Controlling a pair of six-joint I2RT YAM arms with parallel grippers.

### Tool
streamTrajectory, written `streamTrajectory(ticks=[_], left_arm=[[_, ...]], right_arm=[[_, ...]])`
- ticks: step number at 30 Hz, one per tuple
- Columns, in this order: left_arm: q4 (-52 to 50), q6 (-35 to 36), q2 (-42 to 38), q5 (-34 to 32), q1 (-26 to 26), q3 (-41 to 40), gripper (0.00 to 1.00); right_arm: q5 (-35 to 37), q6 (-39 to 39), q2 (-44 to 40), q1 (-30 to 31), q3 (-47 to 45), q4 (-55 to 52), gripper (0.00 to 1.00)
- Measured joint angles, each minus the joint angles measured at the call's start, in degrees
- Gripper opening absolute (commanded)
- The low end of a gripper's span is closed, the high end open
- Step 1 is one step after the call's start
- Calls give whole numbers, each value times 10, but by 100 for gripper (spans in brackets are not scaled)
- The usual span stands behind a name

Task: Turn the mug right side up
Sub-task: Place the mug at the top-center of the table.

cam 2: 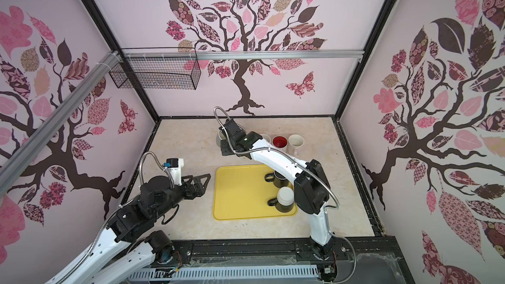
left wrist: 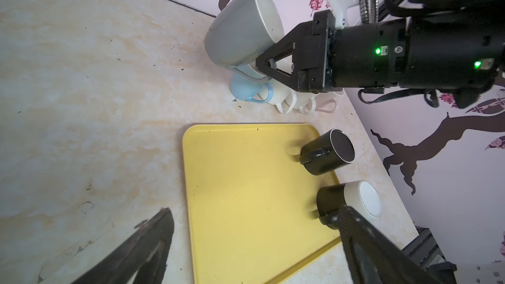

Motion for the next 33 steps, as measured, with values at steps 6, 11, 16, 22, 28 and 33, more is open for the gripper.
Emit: streamTrajectory(ticks=[6,11,16,22,28,33], left_arm=[[0,0,0,7,0,-7,97],[0,5,0,9,0,-7,97],[0,10,0,9,0,-7,97],[0,11,1,9,0,-8,97],[0,11,1,9,0,-12,97],[0,11,0,9,0,-14,97]], right_arm=[[19,-10,59,-1,65,-38,0],[34,-14,86,-1,80,-59,0],[46,-20,119,0,109,-82,0],[50,-23,142,-1,124,-97,0],[50,-25,161,0,149,-106,0],[50,-27,179,0,169,-115,0]])
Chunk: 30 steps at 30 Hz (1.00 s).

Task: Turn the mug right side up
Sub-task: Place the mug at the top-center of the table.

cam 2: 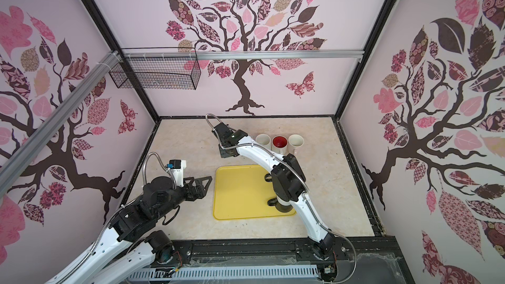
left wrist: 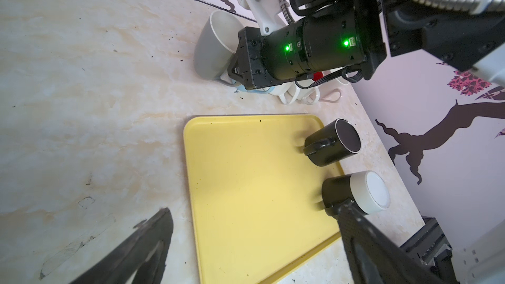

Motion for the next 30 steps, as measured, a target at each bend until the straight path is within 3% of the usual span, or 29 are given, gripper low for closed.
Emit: streamTrajectory(ticks=[9,16,25,30], left_arm=[[0,0,0,0,0,0,97],[0,0,-5,0,0,0,97],[0,0,-5,0,0,0,97],[0,0,-8,0,0,0,97]], right_arm=[[2,-2,27,0,18,-20,0],[4,-2,35,0,43,-38,14],[5,-2,55,0,56,-44,17],[13,-2,55,0,57,-47,25]])
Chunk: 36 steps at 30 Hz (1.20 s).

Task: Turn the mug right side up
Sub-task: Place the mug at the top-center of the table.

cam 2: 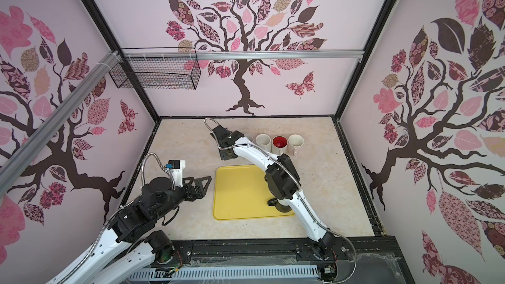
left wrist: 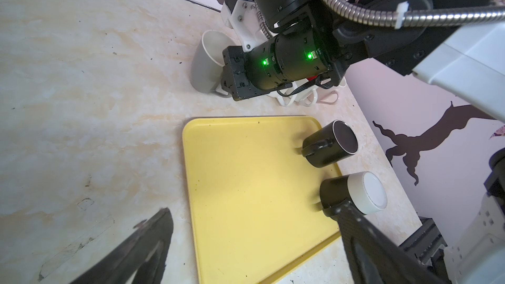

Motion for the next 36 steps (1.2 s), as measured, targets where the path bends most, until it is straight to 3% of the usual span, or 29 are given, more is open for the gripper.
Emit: streamTrajectory(ticks=[5,22,28,36], left_arm=[[0,0,-2,0,0,0,97],[0,1,-2,2,0,0,97],[0,2,5,-7,0,0,97],[3,0,40,-1,0,-4,97]], right_arm=[[6,-1,0,0,10,2,34],[6,-2,-8,1,-6,14,40],[7,-15,-73,2,-96,37,49],[-51,-31,-271,3,-314,156,55]])
